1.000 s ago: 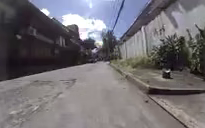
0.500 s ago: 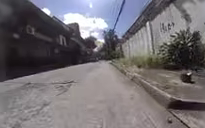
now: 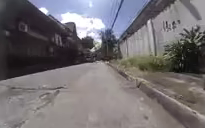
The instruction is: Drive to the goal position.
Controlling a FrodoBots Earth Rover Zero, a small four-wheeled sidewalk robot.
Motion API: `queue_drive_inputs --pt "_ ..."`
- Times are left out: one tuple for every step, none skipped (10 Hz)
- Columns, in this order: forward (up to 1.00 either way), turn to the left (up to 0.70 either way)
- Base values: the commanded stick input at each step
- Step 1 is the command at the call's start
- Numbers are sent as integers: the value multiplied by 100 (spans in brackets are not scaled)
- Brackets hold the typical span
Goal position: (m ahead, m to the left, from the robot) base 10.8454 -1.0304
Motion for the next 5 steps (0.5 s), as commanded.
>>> queue_drive_inputs --pt "100 0" --pt "100 0" --pt "100 0" --pt "100 2" --pt "100 8"
